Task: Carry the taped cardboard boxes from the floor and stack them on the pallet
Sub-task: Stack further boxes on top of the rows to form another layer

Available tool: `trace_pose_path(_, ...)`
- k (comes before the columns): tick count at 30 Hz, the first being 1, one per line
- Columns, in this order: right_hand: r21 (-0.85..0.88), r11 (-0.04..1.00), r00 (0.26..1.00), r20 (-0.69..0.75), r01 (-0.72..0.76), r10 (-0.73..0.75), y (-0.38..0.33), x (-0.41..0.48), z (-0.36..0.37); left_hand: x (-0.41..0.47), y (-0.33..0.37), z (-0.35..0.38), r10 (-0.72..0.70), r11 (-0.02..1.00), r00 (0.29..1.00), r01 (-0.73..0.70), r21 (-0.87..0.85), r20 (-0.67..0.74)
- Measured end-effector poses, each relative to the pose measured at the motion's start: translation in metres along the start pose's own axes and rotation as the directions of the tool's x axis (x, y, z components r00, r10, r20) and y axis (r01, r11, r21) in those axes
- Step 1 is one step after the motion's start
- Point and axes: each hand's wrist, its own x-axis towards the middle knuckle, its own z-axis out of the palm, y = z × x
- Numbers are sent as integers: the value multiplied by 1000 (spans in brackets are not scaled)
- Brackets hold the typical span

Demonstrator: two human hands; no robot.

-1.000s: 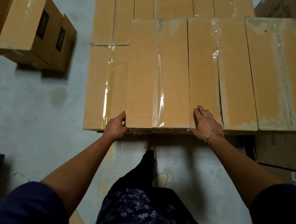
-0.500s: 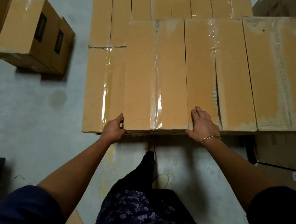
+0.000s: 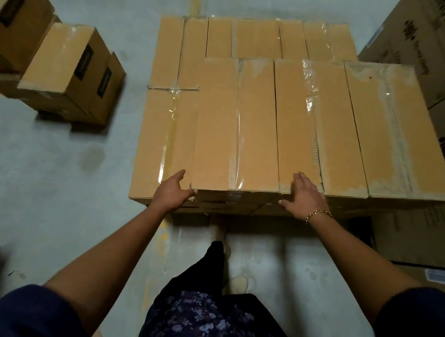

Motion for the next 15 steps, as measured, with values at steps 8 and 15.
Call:
trace_pose_path(8,53,994,993,-60,101,-98,-55,-42,-25,-61,-38,-73,-7,1000,987,7,2,-159)
trace_pose_path(15,113,964,967,-118,241,-228,-179,-57,-35,-83,-105,-158,-32,996,956,6,-89,-292)
